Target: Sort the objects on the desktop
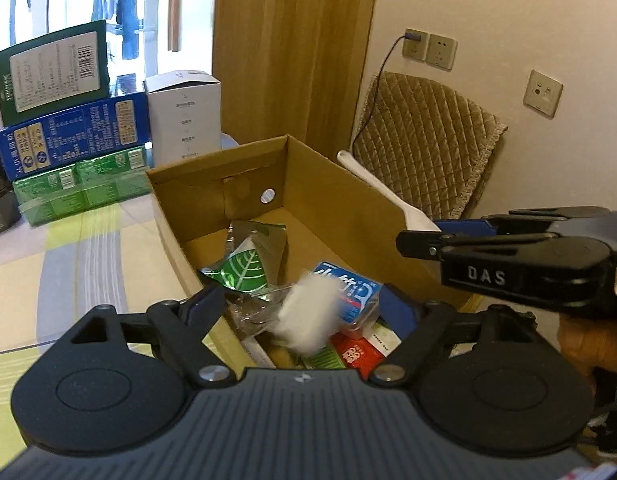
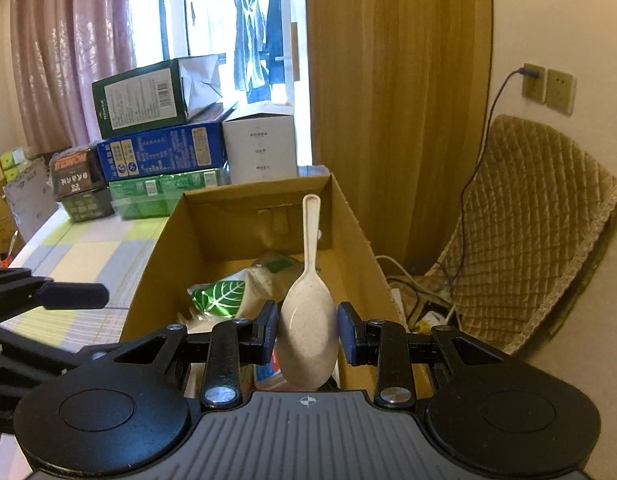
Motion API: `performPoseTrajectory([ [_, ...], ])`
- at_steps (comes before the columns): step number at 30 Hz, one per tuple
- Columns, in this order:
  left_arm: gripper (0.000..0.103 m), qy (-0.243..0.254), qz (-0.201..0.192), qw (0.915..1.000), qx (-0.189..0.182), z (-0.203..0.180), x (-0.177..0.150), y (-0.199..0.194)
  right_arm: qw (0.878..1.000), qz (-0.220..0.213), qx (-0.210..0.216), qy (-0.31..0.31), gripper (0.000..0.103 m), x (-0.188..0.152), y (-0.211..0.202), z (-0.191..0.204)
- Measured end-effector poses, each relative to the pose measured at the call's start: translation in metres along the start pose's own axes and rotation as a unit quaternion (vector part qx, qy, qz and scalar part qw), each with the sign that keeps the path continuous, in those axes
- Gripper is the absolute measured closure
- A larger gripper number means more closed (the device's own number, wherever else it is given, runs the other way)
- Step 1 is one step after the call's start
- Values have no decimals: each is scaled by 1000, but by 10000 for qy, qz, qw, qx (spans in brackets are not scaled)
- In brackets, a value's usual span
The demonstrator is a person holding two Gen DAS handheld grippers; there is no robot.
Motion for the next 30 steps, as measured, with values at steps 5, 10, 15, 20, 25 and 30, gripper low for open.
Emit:
performPoseTrajectory([
  [5, 14, -164, -31, 9997, 175, 9, -5, -14, 9992, 119, 371, 62, 67, 5, 10, 5],
  [10, 2, -301, -141, 9987, 387, 11, -9, -36, 9992, -67, 363, 143, 35, 4, -9, 6],
  [15, 1, -407, -127, 9972, 612, 6, -15, -61, 9992, -84, 147, 372, 20, -8, -42, 3],
  [20, 1, -580, -7, 9958, 710, -2, -22, -90, 9991, 40, 0, 412, 6, -22, -79, 6],
  [25, 1, -736, 69, 9932, 897, -14, -32, -121, 9995, 183, -59, 270, 2, -34, -115, 14],
  [30, 1, -905, -28, 9906, 1026, -28, -41, -148, 9994, 265, -95, 213, 2, -47, -146, 20],
])
Point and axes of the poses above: each gripper's, at about its wrist camera, not at the fingertips, and y roughly the way its jaws point, z to its left, x to its top, the point moved 2 cm from there along y, roughly the way its jaws point, and after that the axes turned 1 degree about -x, right-handed, at the moved point
